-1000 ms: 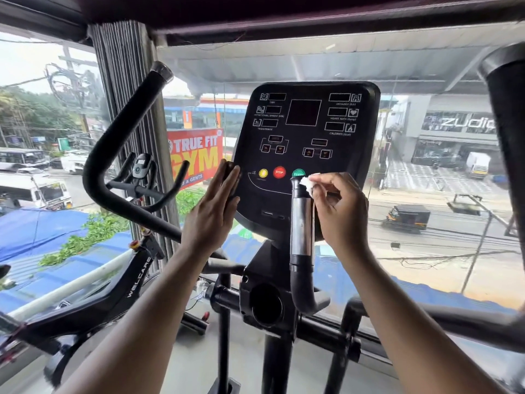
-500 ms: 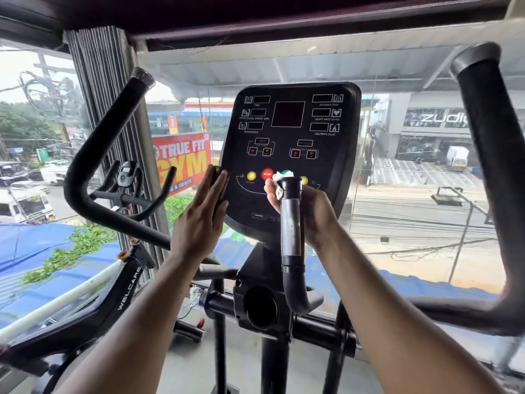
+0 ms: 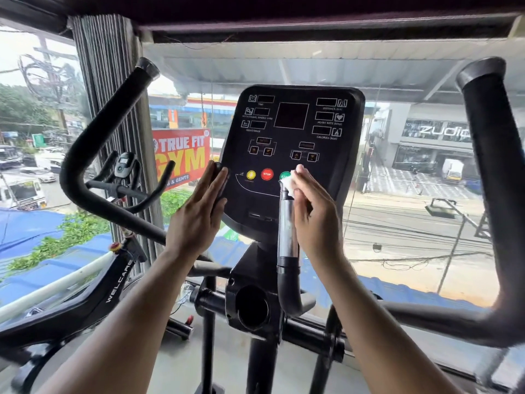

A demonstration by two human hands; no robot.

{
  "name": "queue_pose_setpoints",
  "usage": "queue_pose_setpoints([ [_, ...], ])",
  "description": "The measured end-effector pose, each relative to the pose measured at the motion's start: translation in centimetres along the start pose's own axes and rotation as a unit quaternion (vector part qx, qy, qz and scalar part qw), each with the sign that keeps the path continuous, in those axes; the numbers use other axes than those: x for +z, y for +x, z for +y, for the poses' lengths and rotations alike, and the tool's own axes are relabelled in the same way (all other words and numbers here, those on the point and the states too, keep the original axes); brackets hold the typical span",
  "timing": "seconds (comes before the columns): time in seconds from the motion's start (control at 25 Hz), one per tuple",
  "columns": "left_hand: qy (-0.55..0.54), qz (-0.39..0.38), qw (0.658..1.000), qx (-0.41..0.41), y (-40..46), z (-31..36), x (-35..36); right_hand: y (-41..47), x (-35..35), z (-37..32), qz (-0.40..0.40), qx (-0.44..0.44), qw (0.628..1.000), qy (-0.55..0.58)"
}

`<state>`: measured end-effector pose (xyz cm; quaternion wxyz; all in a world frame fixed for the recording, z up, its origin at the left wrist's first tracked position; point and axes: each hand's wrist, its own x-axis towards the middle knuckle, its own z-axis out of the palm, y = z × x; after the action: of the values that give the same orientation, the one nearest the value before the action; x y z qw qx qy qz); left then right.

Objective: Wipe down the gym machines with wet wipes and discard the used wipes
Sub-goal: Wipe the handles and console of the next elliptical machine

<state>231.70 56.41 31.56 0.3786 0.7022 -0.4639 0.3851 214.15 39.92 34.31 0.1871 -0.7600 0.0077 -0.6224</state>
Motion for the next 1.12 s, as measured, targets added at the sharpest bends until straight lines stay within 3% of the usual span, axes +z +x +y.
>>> queue_pose_setpoints([
  [0.12,0.007,0.000,1.000,0.009,-0.1,-0.1,0.0,1.8,0.4,0.0,-0.139,-0.160,0.966,-0.149],
  [0.24,0.006,-0.002,1.000,0.003,-0.2,0.1,-0.2,3.8,0.4,-0.5,-0.226,-0.193,0.925,-0.235],
  [0.32,0.009,-0.001,1.000,0.001,-0.2,0.2,-0.4,3.9,-0.4,-0.6,-0.242,-0.189,0.929,-0.206],
  [0.44,0.011,-0.003,1.000,0.009,-0.3,0.1,-0.3,1.5,-2.1,-0.4,-0.189,-0.108,0.974,-0.064],
  [0.52,0.012,-0.005,1.000,0.006,-0.3,0.0,-0.2,-1.0,-2.8,-0.4,-0.083,-0.026,0.996,0.023],
  [0.68,0.011,-0.002,1.000,0.010,-0.3,0.0,-0.1,-0.7,-2.6,0.2,0.069,0.112,0.989,0.062],
  [0.84,0.009,-0.005,1.000,0.005,-0.3,0.2,-0.1,0.5,-1.6,0.0,0.047,0.149,0.981,0.112],
  [1.12,0.004,-0.010,1.000,-0.008,-0.3,0.1,-0.2,-4.5,-4.1,-1.7,-0.044,0.034,0.998,0.004],
])
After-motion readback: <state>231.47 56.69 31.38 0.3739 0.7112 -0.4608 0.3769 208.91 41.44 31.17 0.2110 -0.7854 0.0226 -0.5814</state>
